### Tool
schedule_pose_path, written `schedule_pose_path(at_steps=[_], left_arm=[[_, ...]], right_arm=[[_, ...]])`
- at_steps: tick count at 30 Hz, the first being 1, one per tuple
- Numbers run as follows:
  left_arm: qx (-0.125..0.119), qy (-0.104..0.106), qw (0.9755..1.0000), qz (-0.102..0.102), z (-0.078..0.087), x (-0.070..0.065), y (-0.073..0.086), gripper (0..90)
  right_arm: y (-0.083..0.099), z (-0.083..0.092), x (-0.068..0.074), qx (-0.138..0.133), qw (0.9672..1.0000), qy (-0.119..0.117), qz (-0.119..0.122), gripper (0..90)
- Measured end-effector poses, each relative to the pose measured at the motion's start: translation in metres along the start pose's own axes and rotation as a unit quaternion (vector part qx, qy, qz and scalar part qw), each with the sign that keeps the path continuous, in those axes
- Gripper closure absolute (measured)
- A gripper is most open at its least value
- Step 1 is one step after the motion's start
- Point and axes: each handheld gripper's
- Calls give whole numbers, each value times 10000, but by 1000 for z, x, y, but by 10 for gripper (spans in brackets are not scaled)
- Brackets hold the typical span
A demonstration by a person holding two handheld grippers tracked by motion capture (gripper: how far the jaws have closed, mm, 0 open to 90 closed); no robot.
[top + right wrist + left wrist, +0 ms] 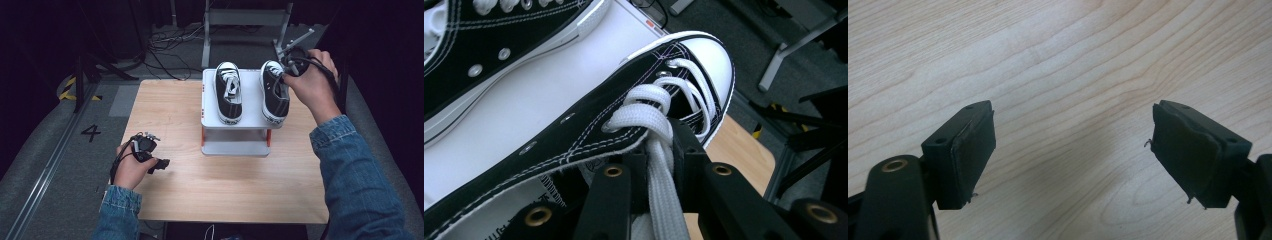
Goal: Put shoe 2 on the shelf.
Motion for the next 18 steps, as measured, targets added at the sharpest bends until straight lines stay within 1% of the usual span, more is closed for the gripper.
schedule_pose_path(at_steps=[3,9,10,11,12,13,15,17,18], left_arm=[[-27,-26,10000,55,1,2,3,185],[47,5,10000,77,-1,4,6,184],[36,1,10000,87,0,4,6,185],[17,7,10000,94,0,4,6,185],[13,9,10000,94,0,4,6,184],[15,10,10000,94,0,4,6,184],[39,5,10000,80,0,5,6,184],[43,8,10000,70,-1,5,6,185],[44,14,10000,51,-1,6,6,184]], right_arm=[[-9,-11,6,10,9999,29,154,799],[-21,-28,23,-21,9991,96,420,799],[-23,-30,27,-36,9987,103,494,799],[-26,-32,31,-39,9980,175,608,799],[-28,-33,37,-27,9968,231,765,798],[-29,-34,41,-49,9961,249,847,797],[-30,-35,47,-109,9954,202,925,797],[-31,-32,52,-191,9944,232,1011,796],[-32,-30,54,-247,9938,178,1070,796]])
Point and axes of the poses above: each handheld gripper's, and its own axes: z roughly backward along the jaws, y roughly out of its underside, x roughly to its left, and after that the axes turned 13 degrees about y, right-handed
